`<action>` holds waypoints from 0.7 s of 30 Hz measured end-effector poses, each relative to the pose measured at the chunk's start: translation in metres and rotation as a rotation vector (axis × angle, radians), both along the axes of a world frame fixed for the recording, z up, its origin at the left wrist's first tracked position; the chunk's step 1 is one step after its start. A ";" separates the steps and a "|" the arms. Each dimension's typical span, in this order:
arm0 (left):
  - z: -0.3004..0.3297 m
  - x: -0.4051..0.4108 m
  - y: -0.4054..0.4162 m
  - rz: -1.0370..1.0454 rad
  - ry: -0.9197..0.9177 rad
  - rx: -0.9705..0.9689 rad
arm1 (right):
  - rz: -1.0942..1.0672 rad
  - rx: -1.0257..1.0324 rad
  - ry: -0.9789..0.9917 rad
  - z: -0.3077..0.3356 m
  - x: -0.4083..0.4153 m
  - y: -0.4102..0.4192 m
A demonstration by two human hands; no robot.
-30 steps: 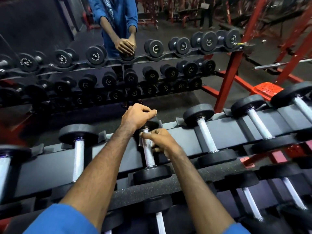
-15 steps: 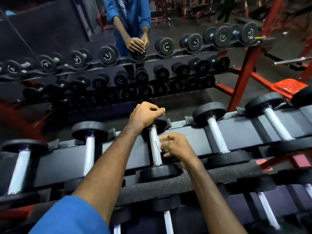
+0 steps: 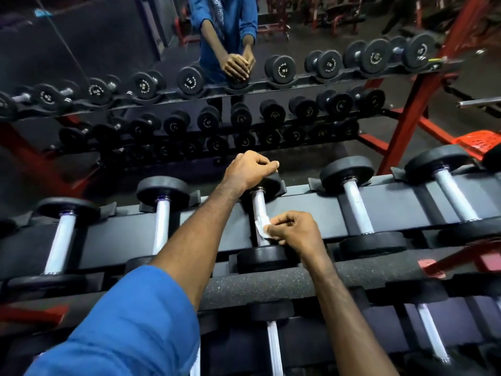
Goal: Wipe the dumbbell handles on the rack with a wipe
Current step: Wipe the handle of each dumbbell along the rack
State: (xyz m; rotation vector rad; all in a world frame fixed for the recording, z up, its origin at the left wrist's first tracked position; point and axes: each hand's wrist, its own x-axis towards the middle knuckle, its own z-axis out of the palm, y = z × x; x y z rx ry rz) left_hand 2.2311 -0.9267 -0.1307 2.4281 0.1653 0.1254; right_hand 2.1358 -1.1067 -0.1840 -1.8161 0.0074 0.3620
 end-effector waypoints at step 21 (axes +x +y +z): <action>0.021 -0.078 0.209 -0.224 0.054 0.395 | -0.119 -0.010 -0.090 0.003 -0.082 0.208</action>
